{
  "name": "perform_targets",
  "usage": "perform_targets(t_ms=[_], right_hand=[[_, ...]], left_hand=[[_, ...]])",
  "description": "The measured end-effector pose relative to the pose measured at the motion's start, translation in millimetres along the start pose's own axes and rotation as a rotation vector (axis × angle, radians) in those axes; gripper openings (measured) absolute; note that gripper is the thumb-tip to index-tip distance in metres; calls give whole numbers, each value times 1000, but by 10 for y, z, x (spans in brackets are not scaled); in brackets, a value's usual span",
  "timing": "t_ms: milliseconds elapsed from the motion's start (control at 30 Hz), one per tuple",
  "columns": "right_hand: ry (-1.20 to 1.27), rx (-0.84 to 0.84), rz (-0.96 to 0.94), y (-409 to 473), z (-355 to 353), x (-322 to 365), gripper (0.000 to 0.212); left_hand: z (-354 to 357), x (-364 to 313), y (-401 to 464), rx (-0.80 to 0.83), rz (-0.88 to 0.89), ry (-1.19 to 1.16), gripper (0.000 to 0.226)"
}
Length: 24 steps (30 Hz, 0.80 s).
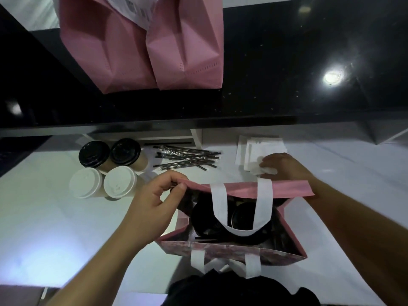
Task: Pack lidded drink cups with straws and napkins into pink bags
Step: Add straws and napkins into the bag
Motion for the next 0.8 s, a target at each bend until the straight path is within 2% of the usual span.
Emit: perform_targets(t_ms=[200, 300, 567, 733, 800], right_hand=[[12, -7, 22, -37, -42, -31, 30], [85, -44, 146, -31, -63, -102, 31], [641, -528, 398, -325, -464, -468, 17], [886, -638, 398, -732, -713, -407, 16], [913, -671, 378, -991, -801, -296, 20]], left_hand=[[1, 13, 5, 5, 3, 1, 22], [2, 26, 12, 11, 2, 1, 22], [-22, 23, 33, -5, 15, 17, 23], [-42, -10, 28, -49, 25, -12, 23], [-53, -10, 22, -60, 26, -8, 23]])
Point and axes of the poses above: each hand's wrist, its own y-axis towards the middle knuckle, its own z-axis out of the palm, x = y × z, the point moved 9 cm from there along y, towards the middle knuckle, and after that the axes turned 1 degree about -y, right-handed, at the moved point
